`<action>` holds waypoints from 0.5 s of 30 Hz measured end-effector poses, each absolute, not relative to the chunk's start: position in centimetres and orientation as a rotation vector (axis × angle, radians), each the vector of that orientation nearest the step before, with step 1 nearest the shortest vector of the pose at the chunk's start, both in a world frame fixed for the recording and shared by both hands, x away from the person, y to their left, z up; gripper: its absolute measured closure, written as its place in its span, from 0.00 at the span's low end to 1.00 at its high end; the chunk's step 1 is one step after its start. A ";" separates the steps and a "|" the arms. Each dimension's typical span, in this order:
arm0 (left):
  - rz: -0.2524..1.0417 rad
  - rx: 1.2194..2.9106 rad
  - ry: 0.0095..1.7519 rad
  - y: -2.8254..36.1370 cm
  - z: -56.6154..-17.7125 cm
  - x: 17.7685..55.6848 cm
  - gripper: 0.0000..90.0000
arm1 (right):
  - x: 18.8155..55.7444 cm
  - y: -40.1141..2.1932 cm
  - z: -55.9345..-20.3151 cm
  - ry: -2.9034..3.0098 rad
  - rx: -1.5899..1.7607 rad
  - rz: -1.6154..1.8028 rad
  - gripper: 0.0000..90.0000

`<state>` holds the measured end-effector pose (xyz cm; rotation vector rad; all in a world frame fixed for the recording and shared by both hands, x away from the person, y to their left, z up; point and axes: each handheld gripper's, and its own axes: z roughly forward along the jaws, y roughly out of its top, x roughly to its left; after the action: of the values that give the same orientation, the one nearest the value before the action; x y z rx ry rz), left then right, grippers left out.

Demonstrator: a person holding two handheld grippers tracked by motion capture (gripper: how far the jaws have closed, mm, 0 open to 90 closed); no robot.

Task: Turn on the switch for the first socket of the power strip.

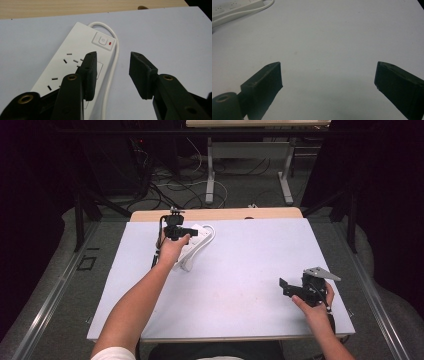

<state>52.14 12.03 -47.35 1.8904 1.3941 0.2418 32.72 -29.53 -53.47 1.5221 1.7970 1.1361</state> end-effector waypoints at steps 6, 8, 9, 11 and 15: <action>0.222 1.898 1.363 12.0 -46.9 51.1 0.59 | 32.7 -29.5 -53.5 1.795 1.521 1.133 0.08; 0.232 1.906 1.354 11.8 -46.8 50.8 0.57 | 32.7 -29.5 -53.5 1.797 1.519 1.132 0.08; 0.234 1.907 1.340 11.8 -46.7 50.6 0.56 | 32.7 -29.5 -53.5 1.796 1.522 1.132 0.08; 0.237 1.898 1.334 11.7 -46.6 50.2 0.54 | 32.7 -29.5 -53.5 1.797 1.520 1.133 0.08; 0.236 1.919 1.302 11.6 -46.4 49.4 0.50 | 32.7 -29.5 -53.5 1.795 1.522 1.135 0.08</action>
<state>49.37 11.61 -46.41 1.9193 1.3020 0.2362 32.71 -29.54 -53.47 1.5223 1.7953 1.1346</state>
